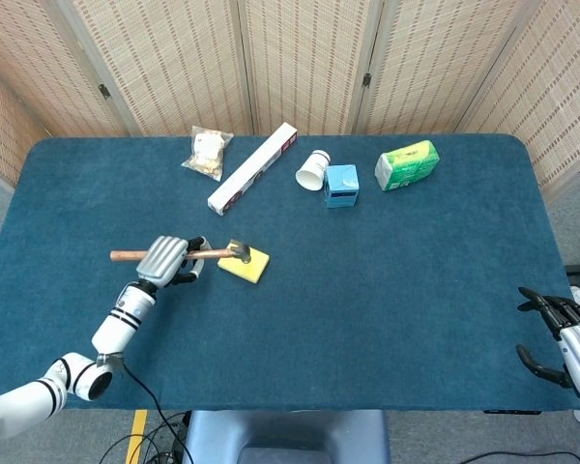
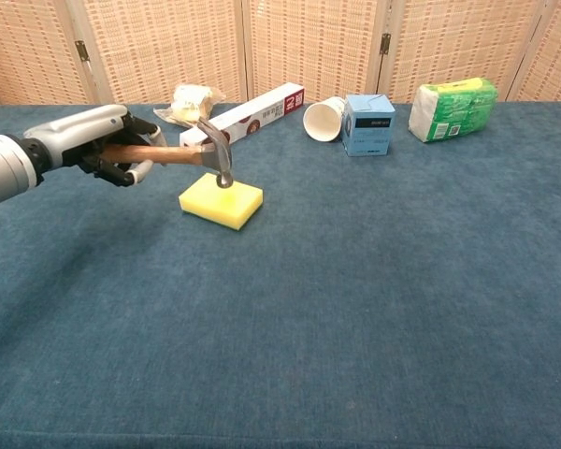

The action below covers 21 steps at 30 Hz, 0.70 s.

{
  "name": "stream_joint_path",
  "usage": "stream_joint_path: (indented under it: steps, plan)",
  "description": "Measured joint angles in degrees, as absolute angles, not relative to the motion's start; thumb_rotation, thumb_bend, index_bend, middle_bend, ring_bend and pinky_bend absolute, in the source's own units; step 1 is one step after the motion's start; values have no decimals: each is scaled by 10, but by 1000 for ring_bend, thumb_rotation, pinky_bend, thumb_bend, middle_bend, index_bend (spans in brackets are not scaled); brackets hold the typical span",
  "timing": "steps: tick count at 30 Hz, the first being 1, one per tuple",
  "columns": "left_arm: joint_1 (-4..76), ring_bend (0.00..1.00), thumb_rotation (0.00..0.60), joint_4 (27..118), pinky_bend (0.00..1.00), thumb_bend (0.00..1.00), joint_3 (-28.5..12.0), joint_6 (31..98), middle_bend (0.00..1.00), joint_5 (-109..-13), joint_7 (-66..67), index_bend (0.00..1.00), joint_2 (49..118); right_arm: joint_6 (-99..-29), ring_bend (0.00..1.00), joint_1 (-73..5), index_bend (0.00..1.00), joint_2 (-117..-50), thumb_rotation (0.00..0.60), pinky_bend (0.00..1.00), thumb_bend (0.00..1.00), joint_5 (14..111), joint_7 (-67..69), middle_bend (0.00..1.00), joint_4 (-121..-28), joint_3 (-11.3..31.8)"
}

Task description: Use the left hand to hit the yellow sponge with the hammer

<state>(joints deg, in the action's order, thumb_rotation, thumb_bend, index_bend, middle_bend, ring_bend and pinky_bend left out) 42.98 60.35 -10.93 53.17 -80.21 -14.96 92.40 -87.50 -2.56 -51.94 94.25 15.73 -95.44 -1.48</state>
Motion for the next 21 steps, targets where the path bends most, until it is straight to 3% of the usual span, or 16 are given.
stream_joint_path:
  steps: [8,21]
  plan:
    - [438,886,600,564,937,723,-101,515,823,-791,-151,779,948,-877,193,-24,116,-519,600,201,258,943,156,325,-955,-14]
    - [427,934,600,648,960,726,-103,563,840,-805,-145,787,894,-879,192,-24,116,-523,600,201,258,946,163,325,-948,-14]
